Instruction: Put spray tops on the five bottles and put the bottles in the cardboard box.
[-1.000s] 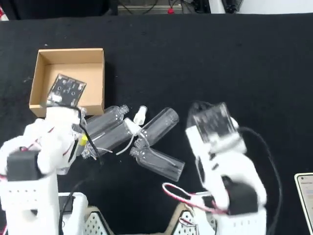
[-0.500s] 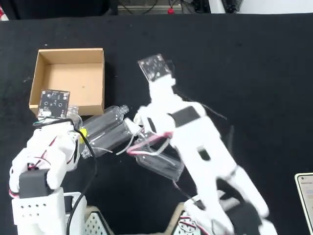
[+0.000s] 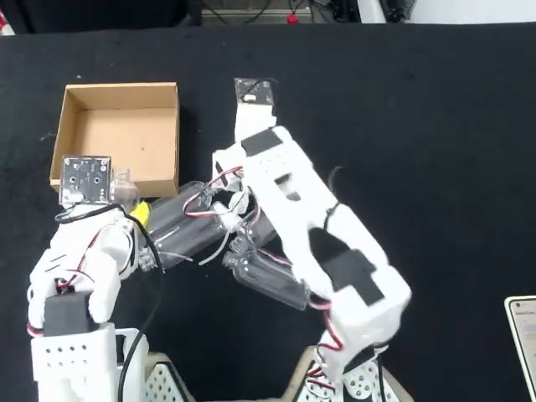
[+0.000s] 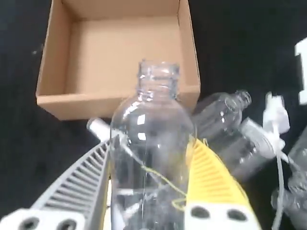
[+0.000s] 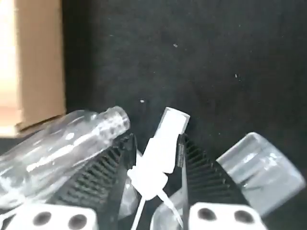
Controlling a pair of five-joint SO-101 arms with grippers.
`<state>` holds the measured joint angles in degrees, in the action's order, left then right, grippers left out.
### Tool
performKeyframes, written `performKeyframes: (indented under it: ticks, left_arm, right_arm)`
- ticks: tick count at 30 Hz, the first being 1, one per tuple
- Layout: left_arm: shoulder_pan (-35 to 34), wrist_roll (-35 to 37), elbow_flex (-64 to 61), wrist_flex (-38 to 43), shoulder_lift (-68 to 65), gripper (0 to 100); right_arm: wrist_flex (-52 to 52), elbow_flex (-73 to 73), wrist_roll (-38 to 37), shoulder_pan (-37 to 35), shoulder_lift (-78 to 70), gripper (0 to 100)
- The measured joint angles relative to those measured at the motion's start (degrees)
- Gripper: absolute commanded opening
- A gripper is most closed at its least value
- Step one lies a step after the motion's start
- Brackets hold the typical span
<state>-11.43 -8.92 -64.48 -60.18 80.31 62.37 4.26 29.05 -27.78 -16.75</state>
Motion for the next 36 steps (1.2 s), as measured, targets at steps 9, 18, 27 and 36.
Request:
performKeyframes:
  ticks: [9,18,27,36]
  left_arm:
    - [4.48,4.57,-4.84,3.78,0.0,7]
    - [5.71,4.75,-5.98,3.78,0.0,7]
    - [5.71,4.75,-7.74,3.78,0.0,7]
    - [8.0,4.75,-7.74,6.33,0.0,7]
  right_arm:
    - [7.12,-8.79,6.95,0.0,-11.52,14.2]
    - [14.33,-14.68,6.95,0.0,-16.35,2.2]
    - [16.09,-15.12,-2.81,0.0,-8.62,1.1]
    - [18.2,-15.12,-8.44,3.78,15.56,1.1]
